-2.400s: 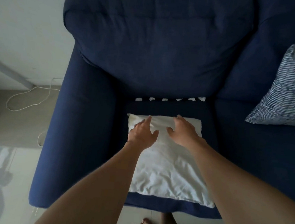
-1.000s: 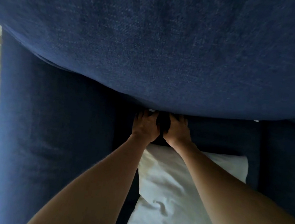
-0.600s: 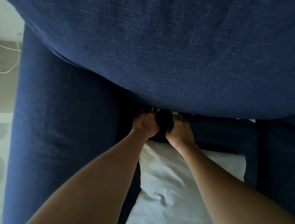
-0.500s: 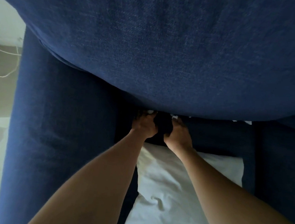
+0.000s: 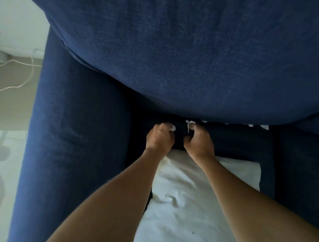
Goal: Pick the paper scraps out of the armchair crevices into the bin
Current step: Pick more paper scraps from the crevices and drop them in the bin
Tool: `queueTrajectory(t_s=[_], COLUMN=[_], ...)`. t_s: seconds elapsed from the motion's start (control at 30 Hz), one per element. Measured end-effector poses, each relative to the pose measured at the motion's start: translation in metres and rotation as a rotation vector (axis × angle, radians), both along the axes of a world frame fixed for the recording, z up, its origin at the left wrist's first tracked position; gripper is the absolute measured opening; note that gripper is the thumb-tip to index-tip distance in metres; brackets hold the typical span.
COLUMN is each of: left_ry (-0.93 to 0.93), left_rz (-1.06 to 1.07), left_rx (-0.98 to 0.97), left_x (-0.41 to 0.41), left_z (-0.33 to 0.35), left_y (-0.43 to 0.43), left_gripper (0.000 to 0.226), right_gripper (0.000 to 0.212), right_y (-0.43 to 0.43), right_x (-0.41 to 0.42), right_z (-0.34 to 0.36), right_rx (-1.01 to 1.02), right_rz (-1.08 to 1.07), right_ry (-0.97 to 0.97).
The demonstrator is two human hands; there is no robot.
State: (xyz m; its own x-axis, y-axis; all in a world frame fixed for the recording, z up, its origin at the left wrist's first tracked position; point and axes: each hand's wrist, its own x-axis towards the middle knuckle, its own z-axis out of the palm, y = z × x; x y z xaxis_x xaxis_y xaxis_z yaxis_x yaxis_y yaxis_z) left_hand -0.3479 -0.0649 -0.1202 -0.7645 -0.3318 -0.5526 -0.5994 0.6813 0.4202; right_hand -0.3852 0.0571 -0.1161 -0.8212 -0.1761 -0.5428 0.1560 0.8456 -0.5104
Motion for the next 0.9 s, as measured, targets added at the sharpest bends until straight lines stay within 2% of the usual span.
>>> queueTrajectory(t_s=[0.13,0.27,0.43,0.7,0.9], left_ry=[0.154,0.235,0.269,0.330,0.387], left_rz=[0.135,0.165,0.293,0.369,0.440], left_rx=[-0.022,-0.065,-0.077,-0.057,0.002], left_x=[0.009,0.023,0.055,0.117,0.172], left_z=[0.034,0.073,0.108,0.130,0.139], left_y=[0.004,0.012,0.020,-0.009,-0.082], left_gripper=[0.015,0.021,0.037,0.024,0.020], right_gripper=[0.033,0.014,0.024,0.020,0.018], right_y=[0.004,0.010,0.010,-0.021,-0.095], right_x=[0.006,0.012,0.026,0.074,0.127], right_z=[0.029,0.064,0.102,0.130,0.135], right_rx=[0.006,-0.011,-0.050,-0.108,-0.365], right_rz=[0.012,0.008,0.026,0.011,0.007], right_ry=[0.024,0.097,0.187,0.287,0.286])
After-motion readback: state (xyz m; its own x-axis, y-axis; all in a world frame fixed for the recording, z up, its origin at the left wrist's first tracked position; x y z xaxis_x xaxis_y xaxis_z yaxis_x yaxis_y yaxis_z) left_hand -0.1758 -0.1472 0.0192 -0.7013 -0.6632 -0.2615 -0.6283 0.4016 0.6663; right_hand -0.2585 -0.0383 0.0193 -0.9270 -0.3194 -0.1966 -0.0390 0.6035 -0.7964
